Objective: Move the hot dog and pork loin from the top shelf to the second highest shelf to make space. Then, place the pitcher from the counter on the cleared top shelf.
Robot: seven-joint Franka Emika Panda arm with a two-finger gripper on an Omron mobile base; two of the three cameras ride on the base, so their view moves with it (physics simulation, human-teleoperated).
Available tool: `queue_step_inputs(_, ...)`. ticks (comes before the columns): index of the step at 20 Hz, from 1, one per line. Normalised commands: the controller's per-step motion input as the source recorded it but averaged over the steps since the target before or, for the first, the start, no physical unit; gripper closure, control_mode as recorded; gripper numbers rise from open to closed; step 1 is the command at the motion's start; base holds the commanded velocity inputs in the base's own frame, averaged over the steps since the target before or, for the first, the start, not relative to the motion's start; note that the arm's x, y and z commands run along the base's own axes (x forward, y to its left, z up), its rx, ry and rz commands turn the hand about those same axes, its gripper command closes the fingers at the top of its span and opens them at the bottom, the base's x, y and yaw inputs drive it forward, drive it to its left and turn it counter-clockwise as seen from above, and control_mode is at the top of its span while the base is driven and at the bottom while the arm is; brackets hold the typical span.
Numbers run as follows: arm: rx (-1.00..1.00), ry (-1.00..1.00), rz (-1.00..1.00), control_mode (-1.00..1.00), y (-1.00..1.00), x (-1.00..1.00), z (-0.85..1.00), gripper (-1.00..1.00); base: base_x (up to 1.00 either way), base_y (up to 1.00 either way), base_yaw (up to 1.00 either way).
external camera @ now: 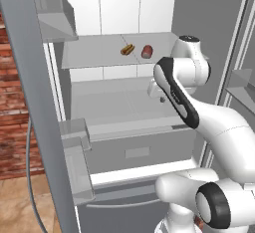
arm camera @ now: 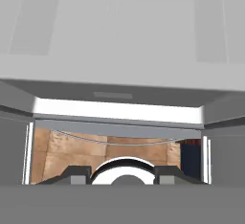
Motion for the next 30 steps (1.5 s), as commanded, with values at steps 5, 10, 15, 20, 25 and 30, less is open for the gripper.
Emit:
queue_step_inputs(5, 0.00, -0.14, 0.00, -1.00, 0.04, -0.01, 0.02, -1.00, 0.00, 0.00, 0.00)
queue_step_inputs(10, 0.00, -0.33, 0.00, -1.00, 0.15, 0.00, 0.33, -1.00, 0.00, 0.00, 0.00)
queue_step_inputs(15, 0.01, -0.38, 0.00, -1.00, 0.05, 0.00, 0.56, -1.00, 0.00, 0.00, 0.00)
queue_step_inputs(20, 0.01, -0.25, -0.01, -1.00, 0.00, 0.00, 0.56, -1.00, 0.00, 0.00, 0.00)
queue_step_inputs(25, 0.00, -0.17, -0.01, -1.00, 0.03, 0.00, 0.60, -1.00, 0.00, 0.00, 0.00)
queue_step_inputs(30, 0.00, -0.04, 0.00, -1.00, 0.00, 0.13, 0.31, -1.00, 0.00, 0.00, 0.00)
